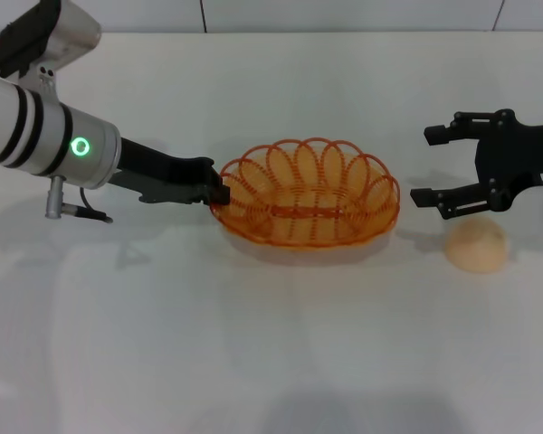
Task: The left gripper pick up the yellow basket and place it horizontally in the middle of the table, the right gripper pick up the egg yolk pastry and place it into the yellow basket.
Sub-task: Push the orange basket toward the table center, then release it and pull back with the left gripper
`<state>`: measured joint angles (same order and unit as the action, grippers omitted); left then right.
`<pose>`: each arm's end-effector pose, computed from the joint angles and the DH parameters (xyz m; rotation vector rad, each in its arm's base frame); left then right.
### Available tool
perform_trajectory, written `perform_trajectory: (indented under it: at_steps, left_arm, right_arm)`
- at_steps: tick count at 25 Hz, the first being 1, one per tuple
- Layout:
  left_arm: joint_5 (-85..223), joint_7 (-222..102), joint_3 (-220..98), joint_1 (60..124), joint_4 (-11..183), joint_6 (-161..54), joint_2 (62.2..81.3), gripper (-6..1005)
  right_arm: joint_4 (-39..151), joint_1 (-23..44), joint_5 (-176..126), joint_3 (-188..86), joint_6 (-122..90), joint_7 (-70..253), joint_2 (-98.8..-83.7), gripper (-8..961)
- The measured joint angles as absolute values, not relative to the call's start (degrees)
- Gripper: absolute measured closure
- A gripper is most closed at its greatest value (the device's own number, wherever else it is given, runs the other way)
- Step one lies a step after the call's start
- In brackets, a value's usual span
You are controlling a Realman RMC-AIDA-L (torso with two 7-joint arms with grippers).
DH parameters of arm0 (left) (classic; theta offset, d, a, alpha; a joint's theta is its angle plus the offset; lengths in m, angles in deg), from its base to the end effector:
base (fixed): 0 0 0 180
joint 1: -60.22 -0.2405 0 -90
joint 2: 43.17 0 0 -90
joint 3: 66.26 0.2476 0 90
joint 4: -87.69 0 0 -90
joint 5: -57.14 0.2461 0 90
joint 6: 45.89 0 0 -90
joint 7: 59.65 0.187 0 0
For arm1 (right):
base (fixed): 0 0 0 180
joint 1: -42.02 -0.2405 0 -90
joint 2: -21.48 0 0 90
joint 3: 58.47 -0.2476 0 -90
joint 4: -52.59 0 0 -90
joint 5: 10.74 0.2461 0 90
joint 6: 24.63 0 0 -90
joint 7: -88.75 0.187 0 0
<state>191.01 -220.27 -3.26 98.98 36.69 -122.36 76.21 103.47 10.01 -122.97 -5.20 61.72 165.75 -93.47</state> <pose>-0.2207 0.4203 -0.0625 -2.2599 -1.8126 -0.0756 0.2205 0.4068 0.0031 -2.8046 0.1234 0.4035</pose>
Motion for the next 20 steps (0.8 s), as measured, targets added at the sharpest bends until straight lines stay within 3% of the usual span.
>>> perform_trajectory:
  at_steps: [11,20]
  left_arm:
    - [190.8,-221.0,-3.7,99.2,36.8,-124.6,75.97,816]
    - [190.6,-220.7,-6.2,97.0,31.7,-128.0,74.46,419]
  right_arm:
    - [103.4,9.9,-123.0,-5.4,61.6,165.5,-93.48,195]
    - [103.3,10.1,-123.0,-5.8,61.3,165.5,-93.46,201]
